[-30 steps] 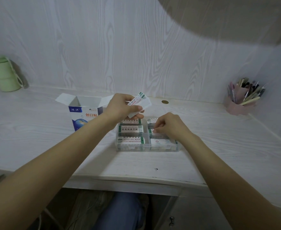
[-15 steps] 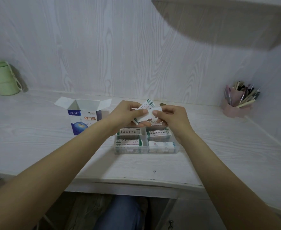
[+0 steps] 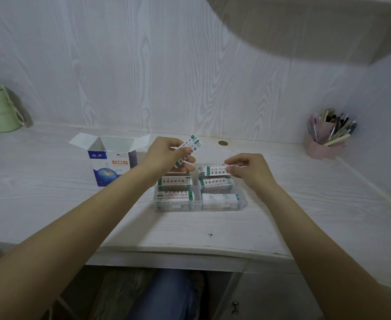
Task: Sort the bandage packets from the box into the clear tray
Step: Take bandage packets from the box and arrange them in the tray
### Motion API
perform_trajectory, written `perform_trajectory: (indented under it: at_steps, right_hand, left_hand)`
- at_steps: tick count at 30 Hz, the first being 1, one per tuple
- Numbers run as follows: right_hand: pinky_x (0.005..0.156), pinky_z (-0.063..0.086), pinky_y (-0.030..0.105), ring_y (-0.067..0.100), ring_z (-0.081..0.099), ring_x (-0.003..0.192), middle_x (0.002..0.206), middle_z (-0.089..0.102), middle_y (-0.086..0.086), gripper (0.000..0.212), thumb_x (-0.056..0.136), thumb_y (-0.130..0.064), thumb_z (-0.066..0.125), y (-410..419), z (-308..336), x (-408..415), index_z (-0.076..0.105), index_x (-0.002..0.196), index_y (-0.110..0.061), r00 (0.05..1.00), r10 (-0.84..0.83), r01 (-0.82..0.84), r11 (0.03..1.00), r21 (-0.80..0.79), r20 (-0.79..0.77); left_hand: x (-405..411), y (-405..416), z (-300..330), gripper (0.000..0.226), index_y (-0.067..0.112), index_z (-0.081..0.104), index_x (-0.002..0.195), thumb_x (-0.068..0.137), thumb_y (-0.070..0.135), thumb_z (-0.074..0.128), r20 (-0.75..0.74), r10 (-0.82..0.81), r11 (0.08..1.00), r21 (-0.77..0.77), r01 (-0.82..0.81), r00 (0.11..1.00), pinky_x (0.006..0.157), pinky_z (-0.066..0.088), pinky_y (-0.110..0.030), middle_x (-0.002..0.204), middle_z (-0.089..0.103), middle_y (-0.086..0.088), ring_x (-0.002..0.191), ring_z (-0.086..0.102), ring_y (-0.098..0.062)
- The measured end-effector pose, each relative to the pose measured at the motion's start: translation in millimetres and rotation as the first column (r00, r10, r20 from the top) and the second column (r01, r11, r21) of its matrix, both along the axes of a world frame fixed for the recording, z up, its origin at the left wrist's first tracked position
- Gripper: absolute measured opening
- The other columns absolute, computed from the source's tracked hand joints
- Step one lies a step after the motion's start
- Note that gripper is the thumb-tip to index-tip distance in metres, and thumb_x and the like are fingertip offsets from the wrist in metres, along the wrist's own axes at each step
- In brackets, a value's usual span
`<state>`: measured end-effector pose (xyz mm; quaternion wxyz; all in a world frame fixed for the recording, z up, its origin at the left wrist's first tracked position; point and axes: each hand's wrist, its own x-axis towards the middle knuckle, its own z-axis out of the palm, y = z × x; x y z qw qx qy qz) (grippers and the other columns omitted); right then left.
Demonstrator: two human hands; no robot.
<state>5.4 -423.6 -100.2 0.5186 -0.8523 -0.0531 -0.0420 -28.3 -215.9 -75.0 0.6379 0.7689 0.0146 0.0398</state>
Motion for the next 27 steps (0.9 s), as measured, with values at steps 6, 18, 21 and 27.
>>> perform_trajectory:
  at_steps: [6, 18, 21, 27]
  right_hand:
    - [0.057, 0.036, 0.001, 0.0, 0.049, 0.065, 0.075, 0.064, -0.005, 0.008, 0.083, -0.005, 0.068, 12, -1, 0, 0.074, 0.088, -0.008, 0.988, 0.121, -0.072, 0.902, -0.425, 0.091]
    - [0.078, 0.051, 0.028, 0.014, 0.063, 0.086, 0.088, 0.068, -0.003, 0.007, 0.085, -0.017, 0.068, 24, -4, 2, 0.073, 0.09, -0.016, 0.983, 0.135, -0.036, 0.801, -0.597, 0.121]
    - [0.067, 0.043, 0.011, 0.003, 0.06, 0.077, 0.084, 0.067, -0.008, 0.01, 0.087, -0.022, 0.067, 28, 4, -5, 0.072, 0.094, -0.016, 0.979, 0.104, -0.078, 0.986, -0.151, 0.178]
    - [0.061, 0.049, 0.019, 0.009, 0.064, 0.072, 0.092, 0.072, 0.007, 0.018, 0.091, -0.017, 0.061, 31, 17, -16, 0.07, 0.103, -0.008, 0.976, 0.216, -0.205, 0.894, 0.397, 0.018]
  left_hand:
    - [0, -1, -1, 0.016, 0.003, 0.062, 0.107, 0.093, 0.012, 0.057, 0.005, -0.002, 1.0, 0.018, 0.002, 1.0, 0.057, 0.057, -0.021, 0.086, 0.071, -0.013, 0.055, 0.068, -0.013]
    - [-2, -2, 3, 0.005, 0.009, 0.065, 0.094, 0.09, 0.009, 0.061, -0.022, -0.041, 0.999, -0.023, 0.04, 0.999, 0.059, 0.059, -0.024, 0.08, 0.072, -0.009, 0.059, 0.07, -0.016]
    - [-3, -3, 1, 0.007, 0.008, 0.067, 0.09, 0.084, 0.005, 0.067, -0.049, -0.075, 0.996, -0.059, 0.072, 0.996, 0.059, 0.059, -0.025, 0.076, 0.074, -0.009, 0.063, 0.072, -0.021]
    - [-3, -9, -2, 0.01, 0.008, 0.068, 0.091, 0.081, 0.004, 0.069, -0.032, -0.132, 0.991, -0.031, 0.131, 0.991, 0.06, 0.059, -0.023, 0.073, 0.073, -0.006, 0.062, 0.071, -0.02]
